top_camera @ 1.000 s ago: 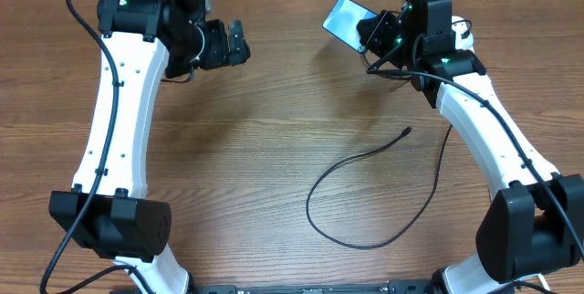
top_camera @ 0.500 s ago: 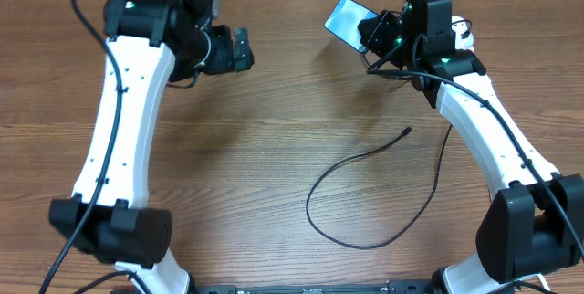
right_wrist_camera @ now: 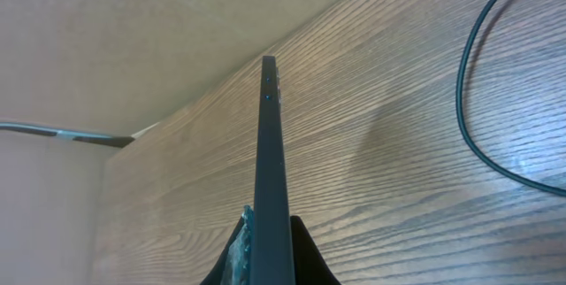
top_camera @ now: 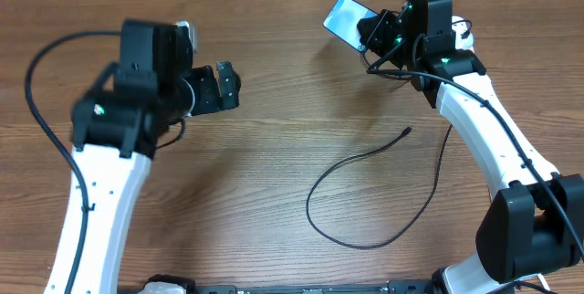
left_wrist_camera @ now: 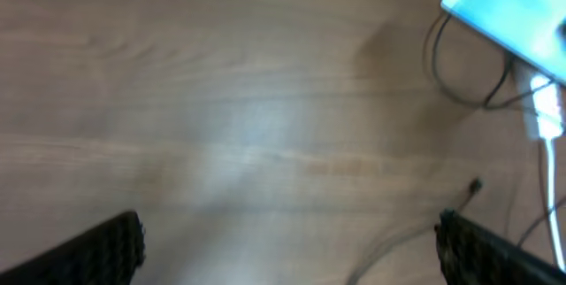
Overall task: Plug charger to phone and switch on socket
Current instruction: 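Open the left gripper and pull it back, leaving the phone in the right gripper, then move the left gripper to the phone held by the right gripper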
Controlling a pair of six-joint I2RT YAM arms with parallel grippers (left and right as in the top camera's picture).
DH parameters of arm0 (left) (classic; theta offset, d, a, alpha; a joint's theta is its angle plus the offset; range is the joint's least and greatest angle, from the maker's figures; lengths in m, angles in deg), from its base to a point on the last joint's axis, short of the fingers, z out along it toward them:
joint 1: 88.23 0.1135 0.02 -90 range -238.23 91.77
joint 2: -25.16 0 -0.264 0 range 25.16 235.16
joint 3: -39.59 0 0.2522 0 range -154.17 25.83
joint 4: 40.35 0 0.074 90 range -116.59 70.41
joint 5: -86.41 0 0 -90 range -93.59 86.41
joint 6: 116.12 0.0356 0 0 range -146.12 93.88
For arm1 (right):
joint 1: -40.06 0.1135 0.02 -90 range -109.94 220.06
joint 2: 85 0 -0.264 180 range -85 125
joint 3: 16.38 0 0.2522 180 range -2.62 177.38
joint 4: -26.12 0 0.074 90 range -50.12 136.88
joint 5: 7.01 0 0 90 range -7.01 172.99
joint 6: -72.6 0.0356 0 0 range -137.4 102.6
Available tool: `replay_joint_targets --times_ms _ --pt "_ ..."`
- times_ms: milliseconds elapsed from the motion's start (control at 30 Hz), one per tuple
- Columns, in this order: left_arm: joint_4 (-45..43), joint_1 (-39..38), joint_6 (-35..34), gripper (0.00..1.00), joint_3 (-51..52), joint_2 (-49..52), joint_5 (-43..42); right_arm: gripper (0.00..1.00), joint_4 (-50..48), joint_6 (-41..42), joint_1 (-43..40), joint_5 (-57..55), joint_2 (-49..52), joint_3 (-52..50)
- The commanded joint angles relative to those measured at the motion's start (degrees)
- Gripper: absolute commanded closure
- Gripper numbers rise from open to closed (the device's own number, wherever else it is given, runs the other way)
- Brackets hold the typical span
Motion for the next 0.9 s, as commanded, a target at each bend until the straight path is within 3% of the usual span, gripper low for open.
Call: replay_joint_targets --times_ms 0,133,267,467,600,733,867 --pt "-10.97 -0.33 -4.52 0.01 10.23 -1.51 -1.29 0.96 -1.03 1.66 0.2 0.9 -1.31 1.62" --pt "-26.71 -0.33 -9.18 0.0 18.18 0.94 -1.29 0.96 -1.03 1.64 0.22 1.9 -1.31 1.62" --pt "-35.3 -0.33 -13.25 0.0 19.93 5.18 -2.16 0.96 -1.03 1.64 0.22 3.98 -1.31 1.62" --pt "-49.24 -0.39 -14.62 0.0 19.93 9.16 -16.96 0.96 -1.05 3.91 0.22 5.09 -1.31 1.62" --pt "-57.02 -0.39 -23.21 0.0 19.93 13.73 -23.82 0.96 -2.19 7.74 0.26 7.02 -1.31 1.62" --pt "-63.25 -0.39 -36.35 0.0 19.93 19.71 -28.11 0.96 -4.28 14.62 0.26 8.57 -1.31 1.62" --pt "-75.6 -0.37 -46.77 0.0 19.93 24.72 -33.9 0.96 -4.94 21.14 0.26 8.55 -1.31 1.62"
